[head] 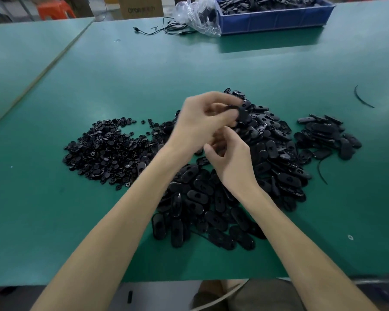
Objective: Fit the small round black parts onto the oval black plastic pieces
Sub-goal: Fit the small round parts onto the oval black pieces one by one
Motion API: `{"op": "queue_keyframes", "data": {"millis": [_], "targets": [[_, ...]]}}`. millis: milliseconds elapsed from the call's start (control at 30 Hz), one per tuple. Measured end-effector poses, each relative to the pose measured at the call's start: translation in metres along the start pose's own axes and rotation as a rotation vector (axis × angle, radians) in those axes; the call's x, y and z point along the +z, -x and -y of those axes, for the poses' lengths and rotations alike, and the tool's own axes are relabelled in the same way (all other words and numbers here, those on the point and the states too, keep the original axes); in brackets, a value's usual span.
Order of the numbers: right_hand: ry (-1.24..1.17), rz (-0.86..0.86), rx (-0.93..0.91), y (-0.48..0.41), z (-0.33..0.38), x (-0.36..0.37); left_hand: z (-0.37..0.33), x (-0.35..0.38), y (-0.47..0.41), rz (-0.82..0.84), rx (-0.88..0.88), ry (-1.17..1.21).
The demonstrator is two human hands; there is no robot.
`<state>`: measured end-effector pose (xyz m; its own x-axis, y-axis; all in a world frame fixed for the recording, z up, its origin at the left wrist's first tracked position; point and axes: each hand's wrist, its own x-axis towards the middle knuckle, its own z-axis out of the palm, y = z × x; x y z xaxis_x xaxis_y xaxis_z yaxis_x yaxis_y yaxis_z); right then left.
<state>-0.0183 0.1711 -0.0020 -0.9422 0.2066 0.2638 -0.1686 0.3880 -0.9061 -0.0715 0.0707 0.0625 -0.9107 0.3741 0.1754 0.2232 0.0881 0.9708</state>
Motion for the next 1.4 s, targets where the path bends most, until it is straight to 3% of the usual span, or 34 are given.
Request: {"op": "queue_keyframes", "data": {"millis": [100,167,233,400,567,733,833,967,1067,1233,1400], "targets": [[0.088,0.054,0.029,0.001,-0.006,-0.001,-0.014,0.049,-0.020,0.188,-0.023,-0.048],[-0.037,0.105,0.027,0.005,-0.012,-0.002,-0.016,0.084,-0.032,0.264,-0.061,-0.065],[-0.163,0.095,0.027,0.005,-0.014,-0.002,-0.015,0.113,-0.043,0.305,-0.121,-0.082],[-0.023,0.038,0.006,0.000,-0.017,0.010,-0.004,0.148,-0.064,0.351,-0.238,-0.126],[0.132,0.079,-0.064,0.000,-0.018,0.008,0.001,0.148,-0.059,0.310,-0.217,-0.102],[0.334,0.063,-0.213,0.007,-0.015,0.005,-0.011,0.130,-0.044,0.248,-0.035,-0.122],[0.382,0.102,-0.142,0.010,-0.012,0.001,-0.020,0.103,-0.037,0.124,0.053,-0.104],[0.633,0.158,-0.086,0.005,-0.008,0.006,-0.016,0.044,-0.032,-0.093,0.096,-0.107],[0.638,0.121,-0.104,0.006,-0.007,0.006,0.004,-0.007,-0.024,-0.234,0.053,-0.305],[0.620,0.097,-0.094,0.007,-0.008,0.005,0.042,-0.084,-0.004,-0.335,-0.104,-0.900],[0.624,0.090,-0.061,0.006,-0.006,0.005,0.060,-0.102,0.010,-0.326,-0.156,-1.022]]}}
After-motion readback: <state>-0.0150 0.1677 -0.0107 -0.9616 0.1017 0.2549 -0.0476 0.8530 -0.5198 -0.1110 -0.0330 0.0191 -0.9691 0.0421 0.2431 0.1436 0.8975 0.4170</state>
